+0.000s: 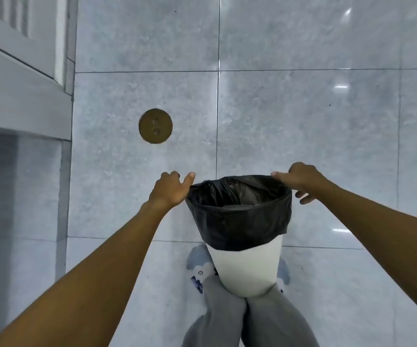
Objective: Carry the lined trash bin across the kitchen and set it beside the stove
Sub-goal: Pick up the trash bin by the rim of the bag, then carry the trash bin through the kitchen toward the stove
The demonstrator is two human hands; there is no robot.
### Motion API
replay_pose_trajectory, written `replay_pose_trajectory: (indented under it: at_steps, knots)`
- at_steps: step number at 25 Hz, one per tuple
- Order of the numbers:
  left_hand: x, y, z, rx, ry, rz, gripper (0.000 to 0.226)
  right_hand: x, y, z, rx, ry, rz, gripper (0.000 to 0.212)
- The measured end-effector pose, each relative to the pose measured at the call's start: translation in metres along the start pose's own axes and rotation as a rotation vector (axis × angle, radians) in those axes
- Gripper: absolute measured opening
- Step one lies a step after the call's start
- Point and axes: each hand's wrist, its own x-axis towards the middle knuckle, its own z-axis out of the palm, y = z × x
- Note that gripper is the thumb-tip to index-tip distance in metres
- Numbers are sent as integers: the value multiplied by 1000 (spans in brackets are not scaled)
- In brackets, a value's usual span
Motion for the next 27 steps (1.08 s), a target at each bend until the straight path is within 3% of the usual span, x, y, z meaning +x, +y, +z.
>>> replay_pose_trajectory:
  at_steps: [4,6,8,11,14,23,27]
  knots:
    - [32,13,21,-100,-189,-126,72,19,-7,11,-220,-26,-7,24]
    - [40,16,38,30,-246,-119,57,21,-8,19,-326,-11,-25,4]
    - [34,15,48,145,-210,-107,38,17,-1,22,-377,-1,-24,12]
    - [3,14,47,138,-186,-78,49,-6,14,23,-344,39,-24,24]
    - [-41,17,30,149,-109,13,45,-43,21,19,-249,204,-87,32]
    - [-203,89,-152,-37,331,191,56,-245,-55,-106,-73,600,-322,24]
    - [-301,136,-252,-142,412,287,51,-361,-77,-187,-32,724,-392,24]
